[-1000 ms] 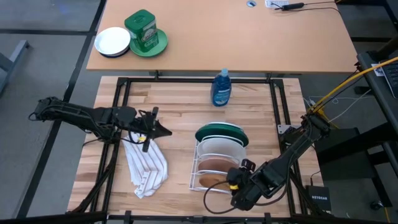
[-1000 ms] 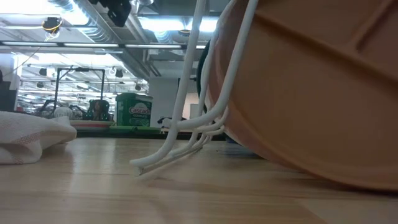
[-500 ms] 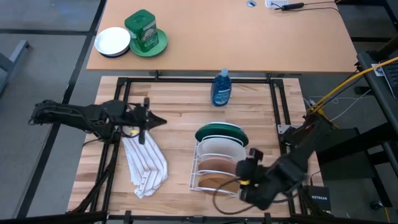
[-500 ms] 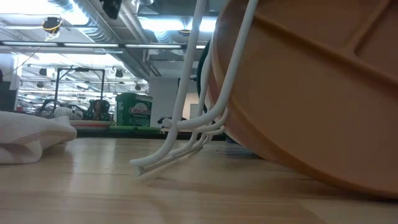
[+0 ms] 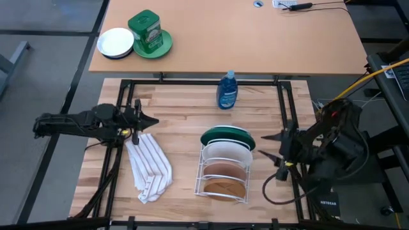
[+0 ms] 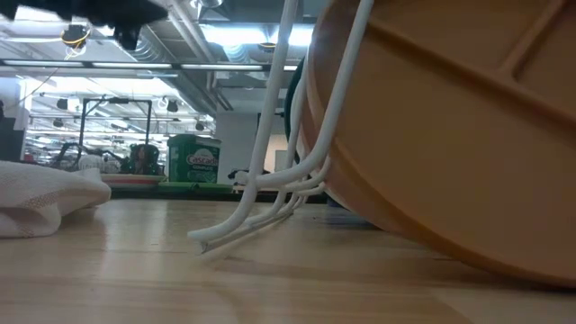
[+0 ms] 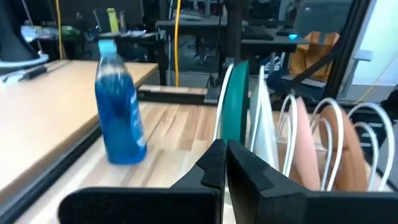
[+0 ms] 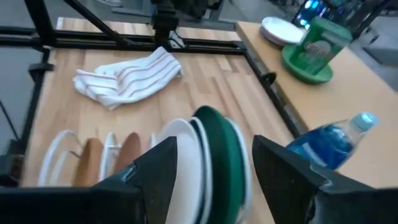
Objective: Sort dishes
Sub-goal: Return to Home Position
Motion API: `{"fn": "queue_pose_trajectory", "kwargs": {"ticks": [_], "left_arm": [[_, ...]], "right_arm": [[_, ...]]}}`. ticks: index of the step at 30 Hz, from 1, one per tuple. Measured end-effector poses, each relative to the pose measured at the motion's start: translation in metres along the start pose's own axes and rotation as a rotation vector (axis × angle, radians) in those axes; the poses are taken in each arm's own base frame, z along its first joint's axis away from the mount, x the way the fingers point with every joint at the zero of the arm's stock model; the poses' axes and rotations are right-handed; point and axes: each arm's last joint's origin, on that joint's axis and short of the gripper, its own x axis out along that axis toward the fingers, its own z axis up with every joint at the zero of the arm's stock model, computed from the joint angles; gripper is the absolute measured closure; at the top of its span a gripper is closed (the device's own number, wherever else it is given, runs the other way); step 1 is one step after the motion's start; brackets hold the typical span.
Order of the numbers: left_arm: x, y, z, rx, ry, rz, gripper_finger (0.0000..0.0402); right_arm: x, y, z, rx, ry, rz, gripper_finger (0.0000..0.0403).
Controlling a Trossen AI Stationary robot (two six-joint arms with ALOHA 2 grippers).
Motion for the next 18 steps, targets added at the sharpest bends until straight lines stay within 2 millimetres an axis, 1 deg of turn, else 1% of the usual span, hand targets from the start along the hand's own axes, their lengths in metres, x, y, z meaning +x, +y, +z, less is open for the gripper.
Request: {"fn": "queue_pose_trajectory", "kwargs": {"ticks": [3, 5, 10, 14, 18], "left_arm": [[0.000, 0.002, -0.022, -0.017, -0.009, 0.012, 0.0396], [0.000, 0.003, -0.035, -0.025, -0.036, 0.021, 0.0396], [0.003, 0.007, -0.064, -0.013, -0.075, 0.051, 0.0396], [0.005, 0.010, -0.080, -0.021, -0.080, 0.080, 0.0396], [0.007, 0.014, -0.087, -0.058, -0.073, 0.109, 0.0396]], "right_arm": [[-0.002, -0.012, -0.007, -0.026, -0.018, -0.012, 0.0191], [-0.002, -0.021, -0.015, -0.023, -0.033, -0.026, 0.0191], [0.005, -0.039, -0.042, 0.046, -0.098, -0.001, 0.0191], [0.015, -0.046, -0.069, 0.098, -0.169, 0.080, 0.0191], [0.029, -0.049, -0.091, 0.090, -0.268, 0.248, 0.0192]]}}
